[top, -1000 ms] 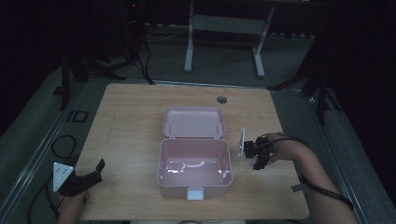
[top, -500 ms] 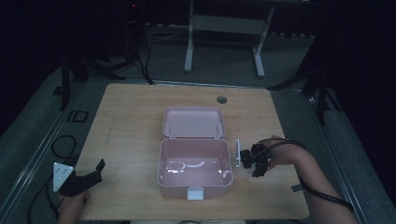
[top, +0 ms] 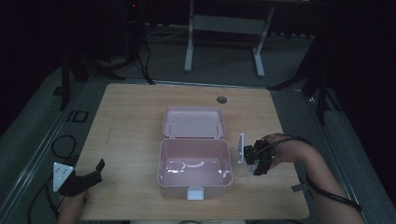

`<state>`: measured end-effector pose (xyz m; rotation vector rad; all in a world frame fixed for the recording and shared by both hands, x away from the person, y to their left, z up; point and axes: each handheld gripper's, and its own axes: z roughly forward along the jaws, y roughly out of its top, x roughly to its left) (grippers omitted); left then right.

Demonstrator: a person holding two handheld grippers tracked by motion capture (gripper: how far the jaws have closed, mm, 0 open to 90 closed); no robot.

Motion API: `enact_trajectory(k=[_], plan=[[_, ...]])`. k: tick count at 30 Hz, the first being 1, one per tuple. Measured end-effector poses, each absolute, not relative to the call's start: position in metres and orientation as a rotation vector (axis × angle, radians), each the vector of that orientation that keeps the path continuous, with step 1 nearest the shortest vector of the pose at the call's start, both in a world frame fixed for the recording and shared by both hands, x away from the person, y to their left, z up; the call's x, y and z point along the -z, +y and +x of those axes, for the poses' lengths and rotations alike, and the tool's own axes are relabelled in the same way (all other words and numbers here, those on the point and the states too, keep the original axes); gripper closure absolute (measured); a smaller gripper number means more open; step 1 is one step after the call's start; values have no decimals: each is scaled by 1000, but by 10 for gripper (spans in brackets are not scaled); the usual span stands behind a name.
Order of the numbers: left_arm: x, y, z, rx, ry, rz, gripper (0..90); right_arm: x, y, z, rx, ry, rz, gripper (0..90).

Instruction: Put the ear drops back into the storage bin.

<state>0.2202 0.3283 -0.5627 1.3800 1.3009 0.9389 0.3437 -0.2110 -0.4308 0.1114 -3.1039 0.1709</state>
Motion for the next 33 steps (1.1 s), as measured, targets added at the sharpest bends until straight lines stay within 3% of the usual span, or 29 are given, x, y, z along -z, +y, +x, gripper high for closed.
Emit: enact_trajectory(k=[33], plan=[[563,328,220,-939,1296,1379,4,351,-176,339,-159,-3154,139,597]])
